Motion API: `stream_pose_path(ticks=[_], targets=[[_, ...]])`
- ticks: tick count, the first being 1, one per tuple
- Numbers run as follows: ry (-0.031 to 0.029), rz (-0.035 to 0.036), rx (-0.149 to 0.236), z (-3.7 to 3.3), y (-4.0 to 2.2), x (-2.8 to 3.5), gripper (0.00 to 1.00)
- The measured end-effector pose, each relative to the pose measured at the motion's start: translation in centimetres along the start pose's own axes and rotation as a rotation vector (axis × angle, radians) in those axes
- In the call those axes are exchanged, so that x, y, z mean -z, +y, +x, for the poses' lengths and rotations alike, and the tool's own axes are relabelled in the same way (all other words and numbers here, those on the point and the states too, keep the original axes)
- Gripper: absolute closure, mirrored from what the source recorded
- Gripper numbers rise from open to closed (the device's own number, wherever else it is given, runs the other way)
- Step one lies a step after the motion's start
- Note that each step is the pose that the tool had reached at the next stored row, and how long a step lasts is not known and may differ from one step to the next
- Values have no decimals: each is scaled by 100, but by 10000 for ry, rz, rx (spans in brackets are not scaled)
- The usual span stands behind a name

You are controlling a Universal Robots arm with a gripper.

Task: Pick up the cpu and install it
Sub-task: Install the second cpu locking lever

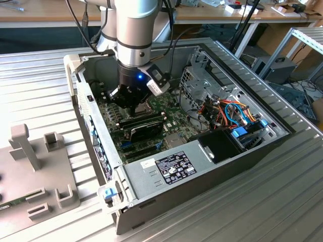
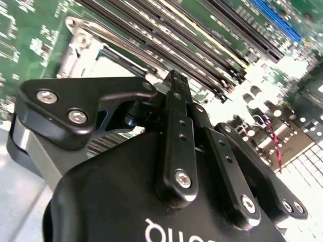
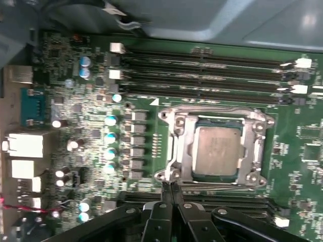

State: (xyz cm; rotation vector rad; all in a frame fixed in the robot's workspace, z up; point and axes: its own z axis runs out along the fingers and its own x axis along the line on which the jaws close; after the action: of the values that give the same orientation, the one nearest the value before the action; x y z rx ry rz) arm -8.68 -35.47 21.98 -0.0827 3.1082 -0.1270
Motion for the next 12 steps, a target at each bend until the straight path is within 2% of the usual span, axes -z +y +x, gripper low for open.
stream_pose_path(ticks=[8,10,12], targets=[[0,0,0,-222,1,-6,89],[1,0,-3,-232,16,-5,89],[1,0,-1,-237,68,-1,89]])
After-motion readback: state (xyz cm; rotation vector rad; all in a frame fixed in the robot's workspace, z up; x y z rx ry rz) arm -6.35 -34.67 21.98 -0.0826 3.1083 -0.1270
